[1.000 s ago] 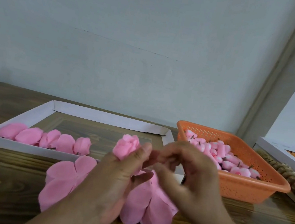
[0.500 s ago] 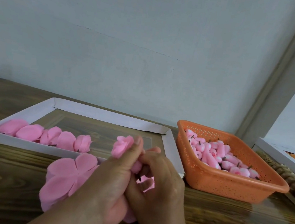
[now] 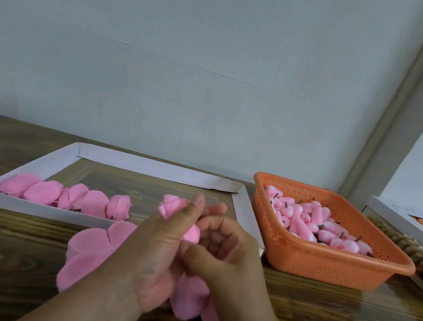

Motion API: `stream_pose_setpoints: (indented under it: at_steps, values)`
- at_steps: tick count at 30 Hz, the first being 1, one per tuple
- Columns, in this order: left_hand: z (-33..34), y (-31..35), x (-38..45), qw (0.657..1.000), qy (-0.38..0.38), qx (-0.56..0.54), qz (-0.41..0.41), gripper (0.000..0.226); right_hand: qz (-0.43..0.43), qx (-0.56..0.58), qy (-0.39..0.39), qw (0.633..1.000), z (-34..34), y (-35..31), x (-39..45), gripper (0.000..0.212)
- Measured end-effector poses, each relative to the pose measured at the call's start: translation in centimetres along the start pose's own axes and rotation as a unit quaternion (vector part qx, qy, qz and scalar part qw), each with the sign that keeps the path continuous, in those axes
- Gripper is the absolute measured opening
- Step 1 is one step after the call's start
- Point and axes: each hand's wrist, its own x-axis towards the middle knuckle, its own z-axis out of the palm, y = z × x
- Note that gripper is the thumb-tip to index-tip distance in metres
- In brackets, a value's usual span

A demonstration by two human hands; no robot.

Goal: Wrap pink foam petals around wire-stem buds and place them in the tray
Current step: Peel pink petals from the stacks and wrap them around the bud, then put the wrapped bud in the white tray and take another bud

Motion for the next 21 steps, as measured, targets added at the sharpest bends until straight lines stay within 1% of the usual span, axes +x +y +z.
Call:
stream_pose_setpoints:
  at_steps: [1, 3, 5, 6, 8, 10, 12, 13, 14, 16, 18, 20, 21]
  values:
    - [0.2, -0.1, 0.0, 1.000, 0.005, 0.003, 0.007, 0.035, -0.040, -0.063, 0.012, 0.997, 0.1, 0.1, -0.1, 0.010]
    - [0.5, -0.2, -0.2, 0.999, 0.024, 0.015, 0.022, 0.036, -0.109, -0.167, 0.041, 0.979, 0.4, 0.4, -0.3, 0.012]
    - [0.8, -0.5, -0.3, 0.998, 0.043, 0.036, 0.041, 0.039, -0.142, -0.217, 0.067, 0.963, 0.4, 0.6, -0.5, 0.009]
    - [0.9, -0.6, -0.4, 0.997, 0.048, 0.048, 0.043, 0.039, -0.139, -0.217, 0.075, 0.963, 0.3, 0.6, -0.6, 0.008]
    - [1.0, -0.4, -0.5, 0.996, 0.040, 0.074, 0.033, 0.036, -0.094, -0.163, 0.060, 0.980, 0.1, 0.3, -0.5, 0.007]
    - [0.8, 0.1, -0.4, 0.994, 0.024, 0.107, 0.023, 0.039, -0.039, -0.077, 0.021, 0.996, -0.1, -0.2, -0.3, 0.006]
    - [0.5, 0.6, -0.2, 0.988, 0.001, 0.154, 0.010, 0.035, 0.010, 0.000, -0.001, 1.000, -0.4, -0.4, -0.2, 0.006]
    - [0.6, 0.7, -0.2, 0.984, -0.009, 0.181, 0.002, 0.032, 0.029, 0.014, -0.012, 0.999, -0.5, -0.6, -0.1, 0.004]
    - [0.7, 0.9, 0.0, 0.979, -0.008, 0.205, 0.000, 0.034, 0.041, 0.000, -0.024, 0.999, -0.6, -0.7, -0.1, 0.004]
    - [0.4, 1.6, 0.9, 0.967, 0.039, 0.254, 0.006, 0.050, 0.043, -0.080, -0.036, 0.995, -0.9, -0.9, 0.2, 0.011]
    - [-0.6, 3.4, 2.6, 0.942, 0.085, 0.323, 0.036, 0.057, 0.051, -0.151, 0.011, 0.987, -1.6, -0.8, 0.9, 0.024]
    - [-1.9, 6.0, 4.5, 0.905, 0.131, 0.396, 0.083, 0.054, 0.074, -0.167, 0.074, 0.980, -2.7, -0.8, 1.6, 0.034]
    - [-2.6, 7.2, 5.3, 0.890, 0.152, 0.420, 0.097, 0.049, 0.077, -0.170, 0.091, 0.978, -3.3, -0.8, 1.8, 0.038]
